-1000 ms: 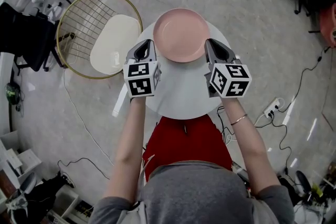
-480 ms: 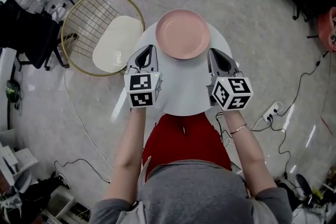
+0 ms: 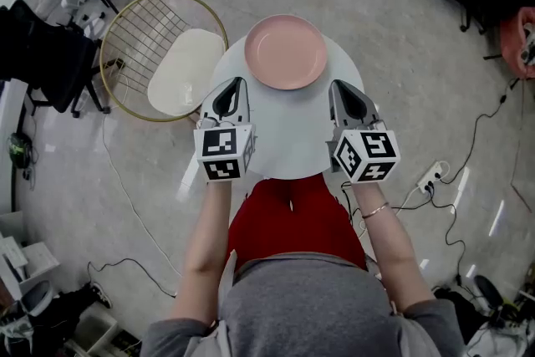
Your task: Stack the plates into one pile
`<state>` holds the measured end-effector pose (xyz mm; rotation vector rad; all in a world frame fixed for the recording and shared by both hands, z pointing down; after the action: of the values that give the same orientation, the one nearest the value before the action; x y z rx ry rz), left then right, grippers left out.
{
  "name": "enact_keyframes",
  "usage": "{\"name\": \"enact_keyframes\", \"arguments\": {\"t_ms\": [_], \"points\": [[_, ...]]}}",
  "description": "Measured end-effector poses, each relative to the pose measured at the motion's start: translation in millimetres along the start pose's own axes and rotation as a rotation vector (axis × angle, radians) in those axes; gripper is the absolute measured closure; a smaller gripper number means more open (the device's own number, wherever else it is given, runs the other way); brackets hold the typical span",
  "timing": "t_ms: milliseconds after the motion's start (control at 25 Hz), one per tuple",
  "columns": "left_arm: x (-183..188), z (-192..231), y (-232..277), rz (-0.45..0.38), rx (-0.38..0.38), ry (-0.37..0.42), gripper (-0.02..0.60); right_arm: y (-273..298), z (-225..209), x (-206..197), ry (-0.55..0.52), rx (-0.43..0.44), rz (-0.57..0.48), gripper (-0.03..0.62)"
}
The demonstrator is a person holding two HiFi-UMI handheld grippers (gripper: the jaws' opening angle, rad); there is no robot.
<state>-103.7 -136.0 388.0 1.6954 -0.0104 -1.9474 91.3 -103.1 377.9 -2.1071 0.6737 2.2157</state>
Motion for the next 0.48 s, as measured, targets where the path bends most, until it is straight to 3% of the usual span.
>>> {"name": "enact_keyframes", "arguments": {"t_ms": [480], "points": [[5, -11, -31, -0.043, -0.02, -0.009, 0.565, -30, 20, 14, -0.007, -0.001, -0.072, 0.566]]}}
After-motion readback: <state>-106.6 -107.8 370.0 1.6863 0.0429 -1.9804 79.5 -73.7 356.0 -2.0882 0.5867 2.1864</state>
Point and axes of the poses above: the fingertips, and each gripper's own axes: y forward along the fingers, z to its left, x out of its top, the point moved 1 cm from there along -y, backward along the fingers, and after that the axes turned 11 degrees about -y, right-handed, at the moved point
